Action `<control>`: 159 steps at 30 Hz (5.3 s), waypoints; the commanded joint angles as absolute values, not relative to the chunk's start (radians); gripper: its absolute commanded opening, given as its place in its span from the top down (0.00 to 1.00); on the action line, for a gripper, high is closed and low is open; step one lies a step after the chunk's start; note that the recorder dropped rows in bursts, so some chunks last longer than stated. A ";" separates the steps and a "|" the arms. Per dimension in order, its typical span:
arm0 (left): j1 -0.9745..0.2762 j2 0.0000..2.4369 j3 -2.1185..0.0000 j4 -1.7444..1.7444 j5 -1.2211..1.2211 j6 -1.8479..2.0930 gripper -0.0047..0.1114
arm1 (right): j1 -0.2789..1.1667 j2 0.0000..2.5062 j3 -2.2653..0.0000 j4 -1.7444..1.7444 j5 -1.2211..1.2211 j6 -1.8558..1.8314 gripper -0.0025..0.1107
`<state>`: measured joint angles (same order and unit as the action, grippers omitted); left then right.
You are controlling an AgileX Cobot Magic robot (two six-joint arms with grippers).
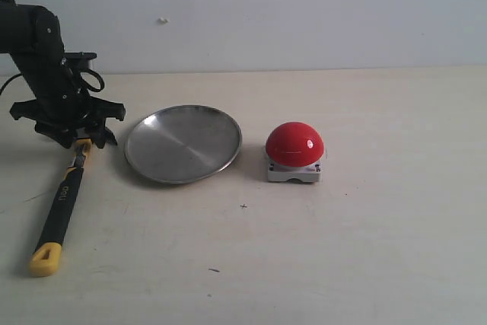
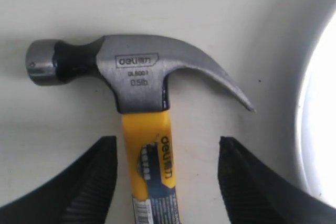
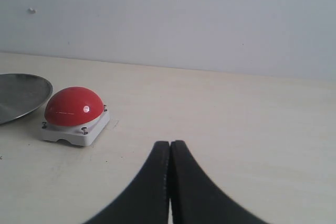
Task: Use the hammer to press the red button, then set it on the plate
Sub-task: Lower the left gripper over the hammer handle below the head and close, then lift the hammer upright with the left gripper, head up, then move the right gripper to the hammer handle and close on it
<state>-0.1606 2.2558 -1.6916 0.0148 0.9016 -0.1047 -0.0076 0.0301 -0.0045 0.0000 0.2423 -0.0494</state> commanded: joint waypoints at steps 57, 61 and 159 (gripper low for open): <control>-0.141 1.838 -1.360 -0.062 0.494 -0.086 0.96 | -0.014 0.023 0.000 0.000 0.237 -0.047 0.98; -0.178 1.762 -1.254 -0.298 0.415 0.029 0.96 | -0.014 0.023 0.000 0.000 0.237 -0.047 0.98; -0.621 1.247 -0.846 -0.797 -0.059 0.563 0.96 | 0.664 1.666 -0.616 -0.369 -0.938 0.675 0.34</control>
<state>-0.6179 1.2639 -0.8411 -0.7891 -0.0112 0.5757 0.6620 1.6245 -0.6228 -0.3918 -0.8334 0.6656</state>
